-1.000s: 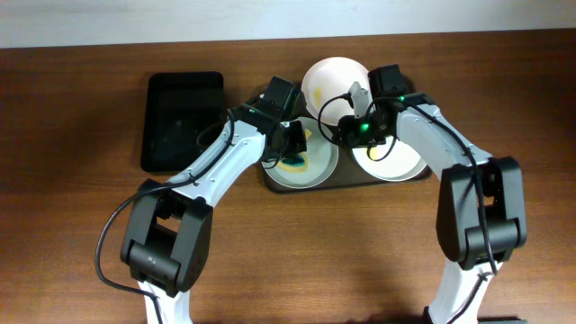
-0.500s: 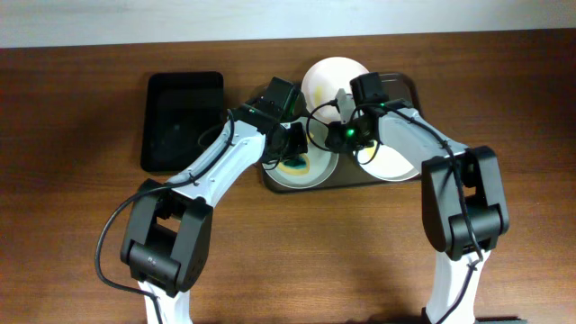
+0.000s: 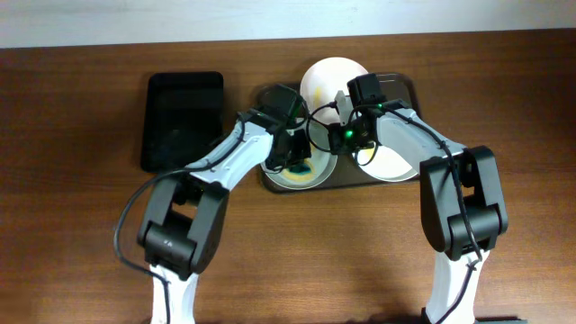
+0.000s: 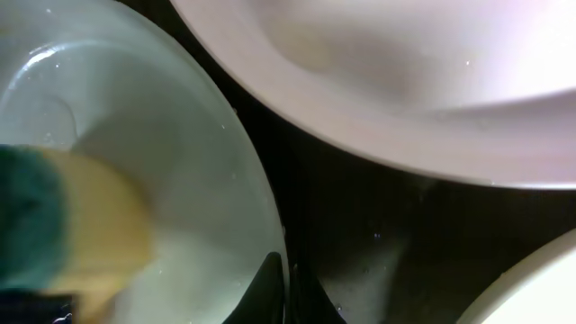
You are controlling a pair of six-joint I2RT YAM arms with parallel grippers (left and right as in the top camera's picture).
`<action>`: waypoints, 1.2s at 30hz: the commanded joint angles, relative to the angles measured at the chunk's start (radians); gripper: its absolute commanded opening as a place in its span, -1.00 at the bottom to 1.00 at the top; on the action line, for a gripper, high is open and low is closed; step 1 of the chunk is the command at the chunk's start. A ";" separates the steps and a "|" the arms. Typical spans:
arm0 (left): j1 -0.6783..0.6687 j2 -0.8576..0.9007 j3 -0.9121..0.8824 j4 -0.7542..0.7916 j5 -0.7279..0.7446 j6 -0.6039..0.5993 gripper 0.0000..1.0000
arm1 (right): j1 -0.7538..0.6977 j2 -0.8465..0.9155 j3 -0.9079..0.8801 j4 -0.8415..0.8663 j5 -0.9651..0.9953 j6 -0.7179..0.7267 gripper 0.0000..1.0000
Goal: Clean dirty plates on tray and stack at the side
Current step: 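Scrub the pale blue plate with the sponge in the left gripper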
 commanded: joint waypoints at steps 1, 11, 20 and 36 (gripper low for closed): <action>-0.018 0.045 -0.002 0.073 0.043 -0.029 -1.00 | 0.006 0.013 0.013 -0.017 -0.006 -0.006 -0.92; -0.090 0.075 -0.017 0.074 -0.299 -0.028 -0.72 | 0.005 0.013 0.013 -0.023 -0.006 -0.006 -0.92; -0.099 0.075 -0.031 0.003 -0.450 -0.013 -0.48 | 0.005 0.013 0.013 -0.024 -0.006 -0.006 -0.92; -0.029 0.070 -0.027 -0.031 -0.703 0.067 -1.00 | 0.005 0.013 0.013 -0.035 0.009 -0.006 -0.92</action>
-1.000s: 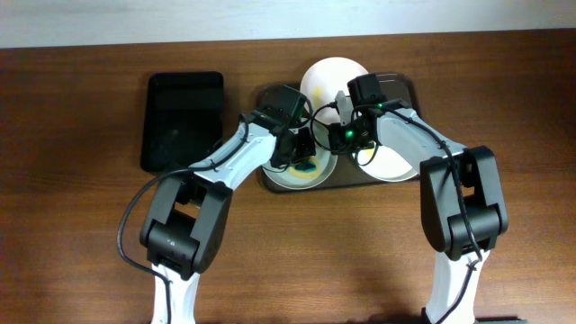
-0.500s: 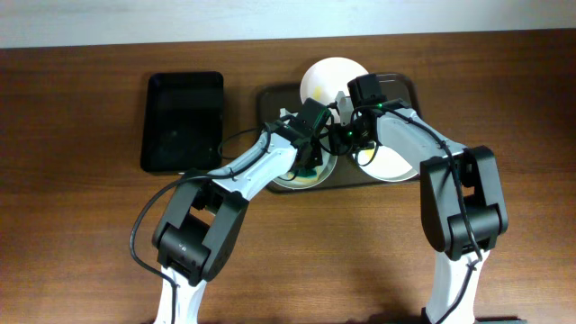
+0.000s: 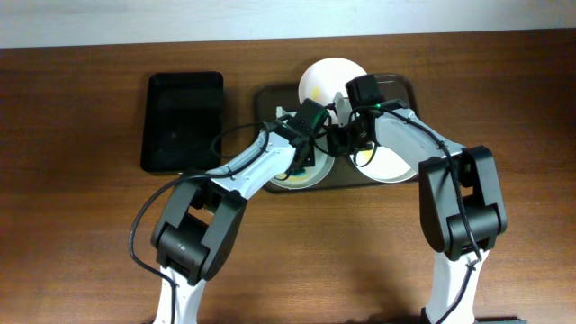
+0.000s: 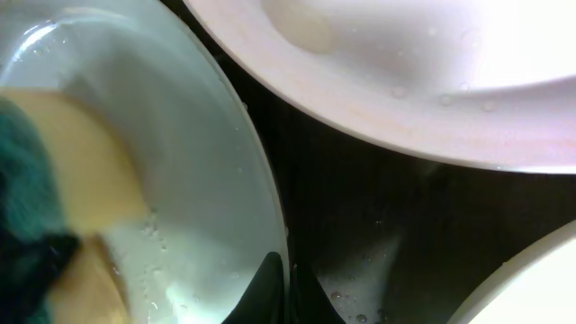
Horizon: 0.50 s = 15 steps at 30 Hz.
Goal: Clean dirty plates on tray and stack at the side
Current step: 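Scrub the pale blue plate with the sponge in the left gripper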
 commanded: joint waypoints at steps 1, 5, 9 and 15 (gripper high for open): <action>0.077 0.039 -0.026 -0.025 -0.243 0.024 -1.00 | 0.002 0.013 0.012 -0.017 0.017 -0.010 -0.92; 0.083 0.009 -0.015 -0.024 -0.238 0.023 -1.00 | 0.002 0.013 0.012 -0.016 0.017 -0.010 -0.92; 0.082 -0.045 0.006 -0.023 -0.237 0.024 -1.00 | 0.002 0.013 0.012 -0.016 0.017 -0.010 -0.92; 0.083 -0.048 0.001 0.087 0.210 0.065 -1.00 | 0.002 0.013 0.012 -0.015 0.017 -0.010 -0.92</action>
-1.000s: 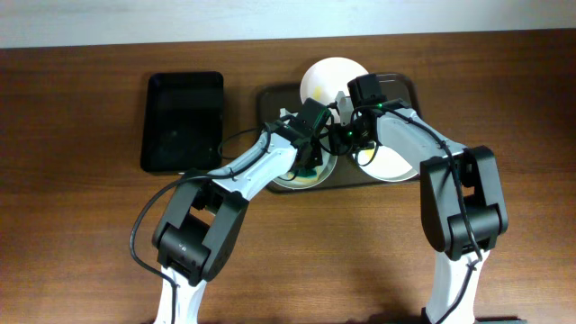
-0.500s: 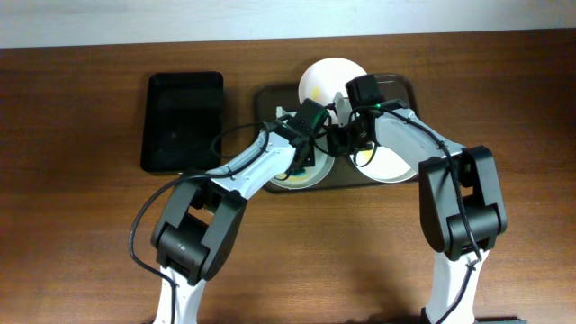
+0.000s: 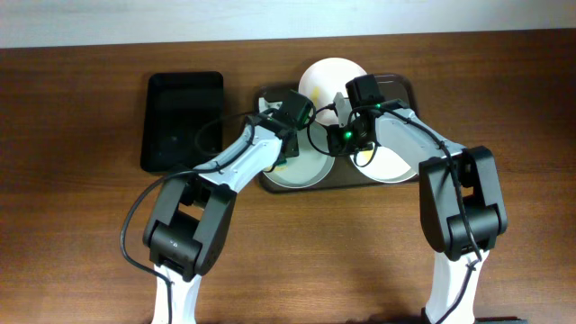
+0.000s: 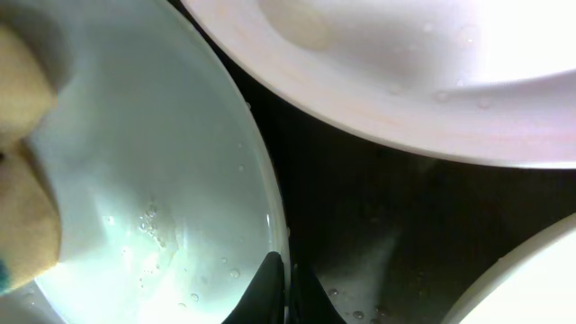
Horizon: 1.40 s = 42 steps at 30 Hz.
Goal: Clean dirty plates on tray and stack at the side
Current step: 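Scrub the pale blue plate with the sponge in the left gripper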
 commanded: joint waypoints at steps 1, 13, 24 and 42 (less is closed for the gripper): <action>0.017 -0.039 -0.005 0.075 0.332 0.034 -1.00 | 0.002 0.013 0.011 -0.012 0.017 -0.011 -0.92; -0.003 0.054 -0.018 0.095 0.330 0.035 -1.00 | 0.002 0.013 0.011 -0.012 0.016 -0.010 -0.92; 0.042 0.047 -0.015 -0.075 -0.363 0.035 -1.00 | 0.002 0.013 0.011 -0.020 0.017 -0.011 -0.92; 0.014 -0.024 -0.005 0.035 0.502 -0.008 -1.00 | 0.002 0.013 0.011 -0.019 0.016 -0.010 -0.92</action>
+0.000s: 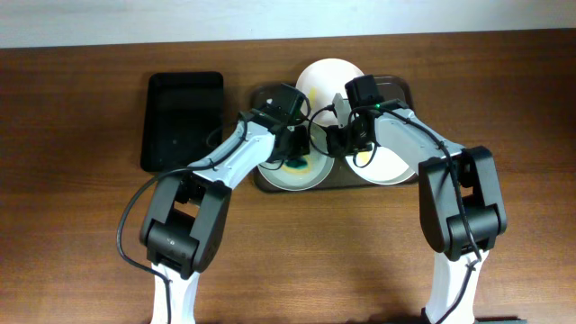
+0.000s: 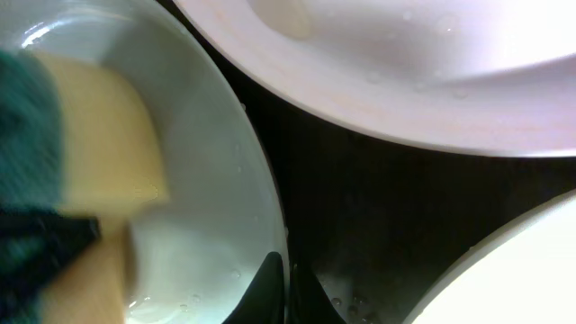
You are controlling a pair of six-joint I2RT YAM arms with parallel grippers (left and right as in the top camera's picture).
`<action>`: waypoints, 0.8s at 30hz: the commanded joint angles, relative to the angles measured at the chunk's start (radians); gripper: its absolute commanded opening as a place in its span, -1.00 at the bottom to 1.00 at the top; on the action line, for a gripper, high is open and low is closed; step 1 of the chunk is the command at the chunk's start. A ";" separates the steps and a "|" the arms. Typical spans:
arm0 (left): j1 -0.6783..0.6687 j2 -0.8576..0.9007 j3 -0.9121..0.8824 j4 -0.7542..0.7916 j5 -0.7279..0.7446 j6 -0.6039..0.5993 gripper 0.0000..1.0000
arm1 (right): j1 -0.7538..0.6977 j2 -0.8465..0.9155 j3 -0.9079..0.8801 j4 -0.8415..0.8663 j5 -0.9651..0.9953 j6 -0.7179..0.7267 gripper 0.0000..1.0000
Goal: Clean dirty plates on tray and stack at the side
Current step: 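Scrub the pale blue plate with the sponge in the left gripper, then lift the pale blue plate with right gripper, place it right of tray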
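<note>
A pale plate (image 1: 290, 177) lies at the left of the dark tray (image 1: 405, 88). My left gripper (image 1: 293, 149) is shut on a yellow and green sponge (image 1: 302, 165) pressed onto that plate. In the right wrist view the sponge (image 2: 94, 171) covers the plate's (image 2: 211, 207) left half. My right gripper (image 1: 335, 139) is shut on the plate's right rim, its fingers (image 2: 270, 286) pinching the edge. A white plate (image 1: 329, 76) sits at the tray's back and another (image 1: 389, 164) at its right.
A black tray (image 1: 183, 120) with nothing on it lies on the wooden table to the left of the plates. In the right wrist view the back plate (image 2: 405, 72) and the right plate (image 2: 513, 270) crowd the wet dark tray floor (image 2: 360, 207).
The sponge was at the far left edge of the left plate; it is now back over the plate's middle. My right gripper still pinches the rim in the same place.
The sponge lay on the left plate's middle with my right gripper pinching the rim. Then it was nearer the right gripper, then at the plate's far left edge. Now it is in the middle again. The plate has stayed put.
</note>
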 commanded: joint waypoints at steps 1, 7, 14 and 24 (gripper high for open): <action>-0.020 -0.026 -0.026 0.001 0.072 -0.013 -1.00 | -0.003 0.013 0.011 -0.011 0.027 -0.010 -0.92; -0.026 -0.026 -0.107 -0.009 -0.117 -0.013 -1.00 | -0.003 0.013 0.011 -0.011 0.027 -0.010 -0.92; -0.025 -0.031 -0.119 -0.052 -0.492 -0.013 -1.00 | -0.003 0.013 0.011 -0.018 0.027 -0.010 -0.92; -0.013 -0.134 -0.092 -0.073 -0.582 -0.014 -1.00 | -0.003 -0.001 0.046 -0.039 0.024 -0.011 -0.92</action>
